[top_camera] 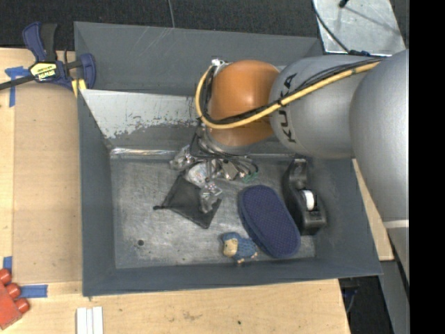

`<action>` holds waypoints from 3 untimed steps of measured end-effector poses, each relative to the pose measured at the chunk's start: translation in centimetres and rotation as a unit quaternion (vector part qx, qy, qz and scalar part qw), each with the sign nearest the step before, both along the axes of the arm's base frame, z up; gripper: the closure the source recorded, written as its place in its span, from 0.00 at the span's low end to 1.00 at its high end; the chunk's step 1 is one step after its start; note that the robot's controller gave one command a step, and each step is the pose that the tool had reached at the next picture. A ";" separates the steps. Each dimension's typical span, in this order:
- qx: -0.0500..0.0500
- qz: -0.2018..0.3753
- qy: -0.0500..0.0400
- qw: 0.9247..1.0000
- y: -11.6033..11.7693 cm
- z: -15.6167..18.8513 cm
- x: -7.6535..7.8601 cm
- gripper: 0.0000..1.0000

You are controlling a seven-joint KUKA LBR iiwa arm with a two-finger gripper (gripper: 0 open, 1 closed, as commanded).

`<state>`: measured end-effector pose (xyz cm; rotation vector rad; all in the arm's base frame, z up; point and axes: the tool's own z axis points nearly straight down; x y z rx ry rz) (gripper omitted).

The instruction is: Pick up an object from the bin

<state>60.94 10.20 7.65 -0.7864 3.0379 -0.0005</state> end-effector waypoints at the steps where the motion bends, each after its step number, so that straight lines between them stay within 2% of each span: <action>1: 0.000 0.100 -0.003 0.995 1.0 6.5 -1.1 0.00; 2: 0.000 0.150 0.002 0.989 1.2 2.6 -1.8 0.00; 3: 0.000 0.148 0.001 0.989 1.2 2.8 -1.7 1.00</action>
Offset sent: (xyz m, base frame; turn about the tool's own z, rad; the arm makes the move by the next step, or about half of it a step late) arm -0.0126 0.0090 0.0630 -0.2012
